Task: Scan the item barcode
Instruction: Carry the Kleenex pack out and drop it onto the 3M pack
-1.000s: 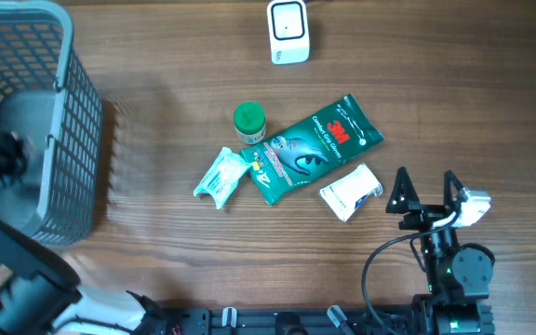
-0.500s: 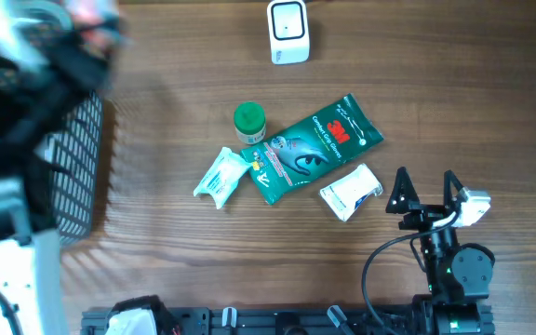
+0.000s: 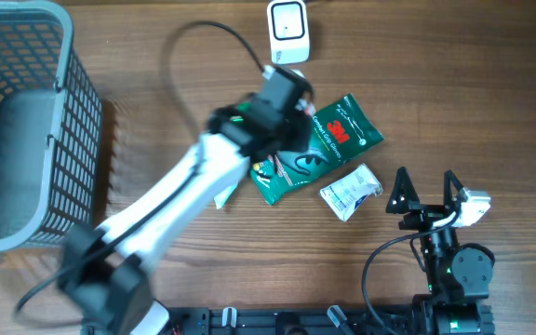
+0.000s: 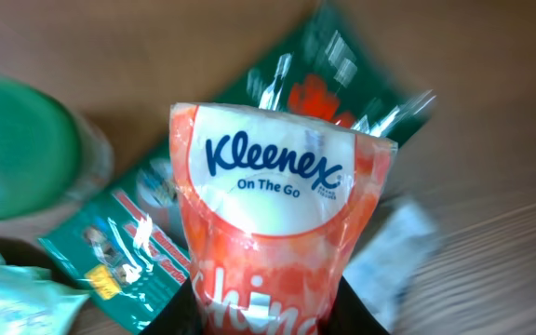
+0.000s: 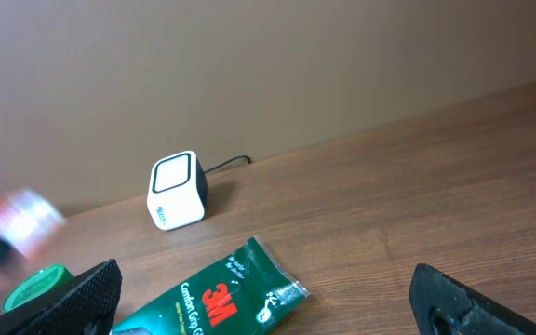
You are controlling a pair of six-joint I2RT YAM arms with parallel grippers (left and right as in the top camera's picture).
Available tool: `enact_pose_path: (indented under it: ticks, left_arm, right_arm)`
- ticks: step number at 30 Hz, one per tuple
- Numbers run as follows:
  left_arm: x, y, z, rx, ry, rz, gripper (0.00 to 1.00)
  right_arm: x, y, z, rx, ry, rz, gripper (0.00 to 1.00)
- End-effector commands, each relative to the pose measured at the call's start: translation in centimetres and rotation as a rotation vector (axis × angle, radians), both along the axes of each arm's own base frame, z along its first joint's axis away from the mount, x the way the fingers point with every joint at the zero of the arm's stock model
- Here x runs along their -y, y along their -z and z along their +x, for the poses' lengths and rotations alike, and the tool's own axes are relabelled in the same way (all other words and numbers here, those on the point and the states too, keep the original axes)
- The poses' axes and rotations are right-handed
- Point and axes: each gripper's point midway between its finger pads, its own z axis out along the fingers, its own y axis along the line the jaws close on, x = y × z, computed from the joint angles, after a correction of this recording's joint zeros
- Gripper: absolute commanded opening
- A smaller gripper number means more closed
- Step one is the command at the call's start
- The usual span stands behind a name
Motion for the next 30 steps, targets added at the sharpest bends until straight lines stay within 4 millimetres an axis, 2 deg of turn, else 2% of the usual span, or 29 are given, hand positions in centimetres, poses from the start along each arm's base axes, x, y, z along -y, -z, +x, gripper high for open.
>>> enact_pose_path:
  ticks: [1,3,5,7,11,12,13,14,17,19,21,22,23,24,26,27,29,30]
  left_arm:
    - [0.9,7.0,-1.6,-0.116,0.148,0.136,0.21]
    - [1.8,9.2,-3.0,-0.182,0.25,0.134,0.22]
    - [2.5,10.5,-4.0,-0.226,0.328,0.117,0.22]
    - [3.1,11.0,-4.9,-0.243,0.431,0.097,0.22]
    - [3.5,10.9,-5.4,-0.24,0.503,0.078,0.22]
    - [3.7,10.8,-5.5,-0.241,0.52,0.068,0.31]
    - [3.7,10.8,-5.5,-0.236,0.519,0.067,0.58]
    - [3.7,10.8,-5.1,-0.222,0.507,0.076,1.0]
    - [2.3,9.5,-1.9,-0.125,0.36,0.175,1.0]
    - [2.1,6.6,0.5,-0.017,0.303,0.204,1.0]
    - [2.7,2.0,2.6,0.099,0.268,0.177,1.0]
    - [3.0,-1.0,3.8,0.17,0.246,0.151,1.0]
    - [3.1,-5.0,5.0,0.258,0.217,0.116,1.0]
    - [3.1,-7.6,5.6,0.314,0.197,0.096,1.0]
    - [2.3,-14.9,7.0,0.471,0.124,0.051,1.0]
    - [1.3,-19.7,7.5,0.572,0.068,0.029,1.0]
    - [-0.8,-27.2,7.1,0.745,0.025,0.031,1.0]
    - [-1.6,-29.6,6.6,0.806,0.021,0.039,1.0]
  right_arm:
    - [-0.1,0.0,0.0,0.003,-0.005,-0.002,1.0]
    - [-0.1,0.0,0.0,0.003,-0.005,-0.001,1.0]
    - [-0.1,0.0,0.0,0.003,-0.005,-0.002,1.0]
    - [-0.1,0.0,0.0,0.003,-0.005,-0.002,1.0]
    - [-0.1,0.0,0.0,0.003,-0.005,-0.002,1.0]
    - [-0.1,0.0,0.0,0.003,-0.005,-0.002,1.0]
    - [-0.1,0.0,0.0,0.003,-0.005,-0.002,1.0]
    - [-0.1,0.0,0.0,0.003,-0.005,-0.002,1.0]
    - [-0.1,0.0,0.0,0.003,-0.005,-0.002,1.0]
    - [-0.1,0.0,0.0,0.003,-0.005,-0.002,1.0]
    - [-0.1,0.0,0.0,0.003,-0.005,-0.002,1.0]
    - [-0.1,0.0,0.0,0.003,-0.005,-0.002,1.0]
    - [-0.1,0.0,0.0,0.003,-0.005,-0.002,1.0]
    - [-0.1,0.0,0.0,0.003,-0.005,-0.002,1.0]
    - [-0.1,0.0,0.0,0.003,-0.005,-0.002,1.0]
    - [-0.1,0.0,0.0,0.003,-0.005,-0.002,1.0]
    - [-0.1,0.0,0.0,0.003,-0.005,-0.002,1.0]
    - [-0.1,0.0,0.0,0.003,-0.005,-0.001,1.0]
